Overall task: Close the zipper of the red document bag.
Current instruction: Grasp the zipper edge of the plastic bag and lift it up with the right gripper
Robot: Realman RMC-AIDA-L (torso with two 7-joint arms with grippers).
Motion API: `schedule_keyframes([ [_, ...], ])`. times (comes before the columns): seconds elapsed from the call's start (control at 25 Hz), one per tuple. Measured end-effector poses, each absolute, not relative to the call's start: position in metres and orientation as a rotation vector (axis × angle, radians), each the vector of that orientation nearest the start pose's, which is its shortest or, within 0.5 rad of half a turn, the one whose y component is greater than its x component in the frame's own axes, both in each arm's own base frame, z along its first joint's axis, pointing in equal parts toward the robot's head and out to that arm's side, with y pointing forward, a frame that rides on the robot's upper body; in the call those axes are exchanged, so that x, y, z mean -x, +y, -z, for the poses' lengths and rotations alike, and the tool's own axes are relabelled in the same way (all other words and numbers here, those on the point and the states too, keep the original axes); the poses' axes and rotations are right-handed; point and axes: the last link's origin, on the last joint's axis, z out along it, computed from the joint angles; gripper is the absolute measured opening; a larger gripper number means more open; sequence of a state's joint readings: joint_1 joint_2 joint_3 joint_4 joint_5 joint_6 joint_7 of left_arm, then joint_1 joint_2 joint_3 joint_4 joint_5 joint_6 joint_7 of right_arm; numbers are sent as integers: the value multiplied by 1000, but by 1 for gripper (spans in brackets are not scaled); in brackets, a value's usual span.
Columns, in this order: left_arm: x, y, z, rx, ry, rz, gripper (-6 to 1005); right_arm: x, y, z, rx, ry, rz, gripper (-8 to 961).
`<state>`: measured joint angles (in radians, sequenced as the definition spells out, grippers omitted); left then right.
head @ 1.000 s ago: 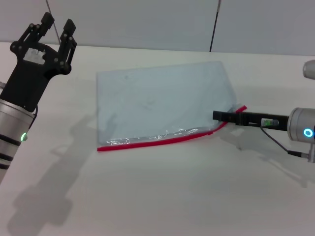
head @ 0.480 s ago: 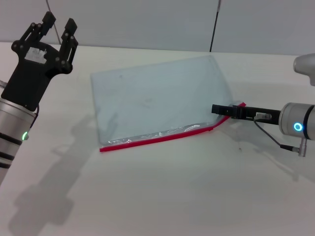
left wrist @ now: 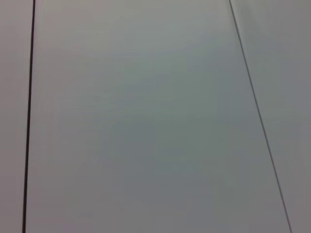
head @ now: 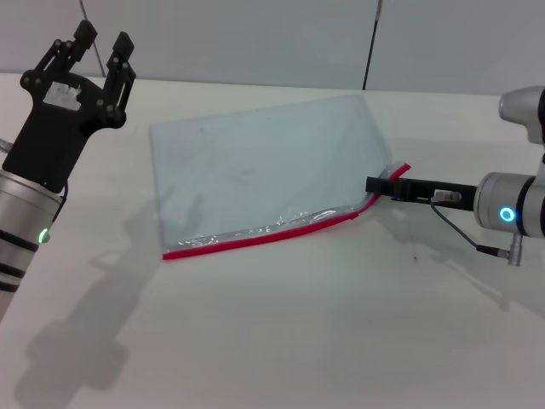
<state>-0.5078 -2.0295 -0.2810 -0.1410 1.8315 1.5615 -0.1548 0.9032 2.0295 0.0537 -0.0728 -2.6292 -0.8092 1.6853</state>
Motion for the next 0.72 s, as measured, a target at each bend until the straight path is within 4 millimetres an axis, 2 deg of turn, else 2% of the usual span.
schedule_keyframes([
  [0.04, 277, 328, -14, 1618, -184, 998, 415, -256, 414, 71, 2233, 1371, -481, 561],
  [0.6, 276, 328, -13, 1620, -185, 998, 411, -249, 411, 76, 2289, 1308, -491, 13],
  [0.72, 276, 328, -11, 1635, -186, 994, 410, -244, 410, 77, 2315, 1282, -527, 15],
])
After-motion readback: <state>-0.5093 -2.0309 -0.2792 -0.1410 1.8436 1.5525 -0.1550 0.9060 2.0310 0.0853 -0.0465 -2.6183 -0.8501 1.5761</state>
